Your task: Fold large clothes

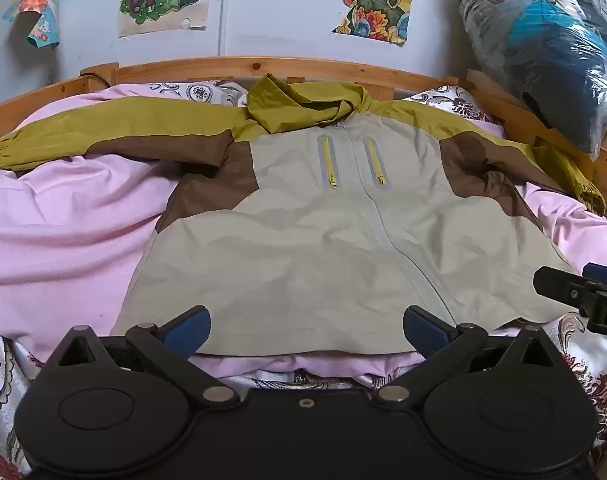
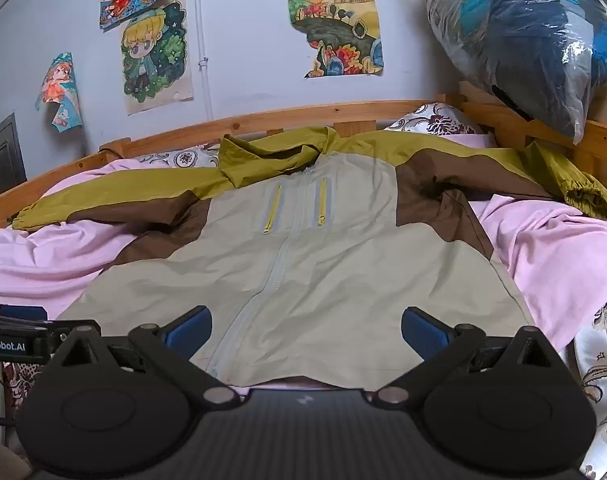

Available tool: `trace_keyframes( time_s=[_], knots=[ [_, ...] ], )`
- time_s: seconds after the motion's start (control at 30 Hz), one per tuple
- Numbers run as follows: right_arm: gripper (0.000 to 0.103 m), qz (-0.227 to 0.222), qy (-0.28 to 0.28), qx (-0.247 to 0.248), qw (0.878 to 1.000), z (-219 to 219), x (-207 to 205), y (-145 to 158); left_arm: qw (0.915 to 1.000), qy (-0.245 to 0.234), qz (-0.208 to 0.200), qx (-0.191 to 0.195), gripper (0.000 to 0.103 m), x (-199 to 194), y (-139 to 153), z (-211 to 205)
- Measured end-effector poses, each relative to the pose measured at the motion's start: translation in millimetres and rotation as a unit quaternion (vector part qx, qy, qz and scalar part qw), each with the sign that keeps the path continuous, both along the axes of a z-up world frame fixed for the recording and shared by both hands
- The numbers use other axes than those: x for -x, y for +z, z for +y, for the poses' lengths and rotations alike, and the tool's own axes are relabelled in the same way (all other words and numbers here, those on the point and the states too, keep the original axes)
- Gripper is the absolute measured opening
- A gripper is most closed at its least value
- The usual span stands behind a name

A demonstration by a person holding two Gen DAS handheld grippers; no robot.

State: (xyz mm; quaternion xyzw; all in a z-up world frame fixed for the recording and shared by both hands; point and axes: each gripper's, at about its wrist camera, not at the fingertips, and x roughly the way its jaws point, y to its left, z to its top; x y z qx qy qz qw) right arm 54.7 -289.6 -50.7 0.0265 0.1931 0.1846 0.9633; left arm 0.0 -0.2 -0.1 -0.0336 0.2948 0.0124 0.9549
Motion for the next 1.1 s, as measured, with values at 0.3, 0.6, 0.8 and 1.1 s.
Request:
trace_keyframes(
  time_s=[0.3,0.6,0.8,1.1],
  knots=[
    [0.103,0.0,0.0,-0.001,1.0,-0.3,-1.2,0.0,1.0,-0.001,-0.002,-0.001,0.102,-0.1,0.1,-0.2],
    [0.103,-0.002,0.0,-0.001,1.0,0.1,-0.1,-0.5,1.0,0.0,-0.002,0.0,0.102,-0.3,0.1,-0.4],
    [0.103,-0.002,0.0,-0.001,1.0,-0.4,-0.3,-0.8,1.0,0.0,-0.001,0.0,0.102,-0.3,0.1,-0.4],
    [0.103,-0.003,0.0,-0.002,1.0,-1.0,-1.2,-0.8,1.0,0.0,-0.002,0.001,0.102,-0.2,0.1,-0.2]
  ],
)
